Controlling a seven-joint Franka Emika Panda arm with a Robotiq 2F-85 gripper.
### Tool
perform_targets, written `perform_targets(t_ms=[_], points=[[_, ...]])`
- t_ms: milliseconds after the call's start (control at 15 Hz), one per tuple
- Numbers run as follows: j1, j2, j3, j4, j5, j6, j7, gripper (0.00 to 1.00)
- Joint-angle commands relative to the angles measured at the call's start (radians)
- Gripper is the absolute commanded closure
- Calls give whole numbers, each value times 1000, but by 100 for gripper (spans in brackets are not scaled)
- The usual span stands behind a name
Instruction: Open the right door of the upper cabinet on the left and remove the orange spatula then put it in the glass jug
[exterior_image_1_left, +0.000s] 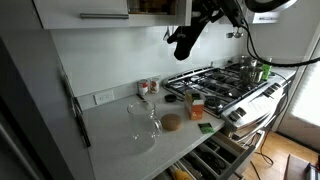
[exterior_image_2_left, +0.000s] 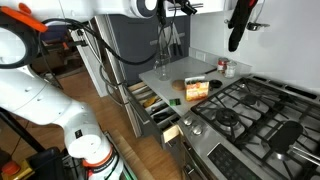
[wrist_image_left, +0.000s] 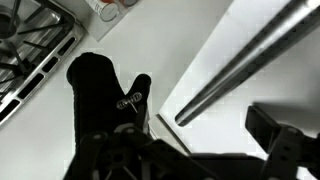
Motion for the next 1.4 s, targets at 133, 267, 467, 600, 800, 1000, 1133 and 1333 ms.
perform_targets(t_ms=[133, 267, 467, 600, 800, 1000, 1133, 1333], points=[[-12, 0, 10, 0, -20, -15, -4, 0], [-20, -19, 7, -1, -52, -44, -38, 0], [-29, -47, 6, 15, -83, -111, -137, 0], [-9, -71, -5, 28, -73, -190, -230, 0], [31, -104, -7, 59, -40, -347, -374, 0], [66, -128, 13, 92, -34, -494, -461, 0], [75, -147, 32, 104, -55, -580, -486, 0], [81, -176, 58, 106, -83, -666, -507, 0]])
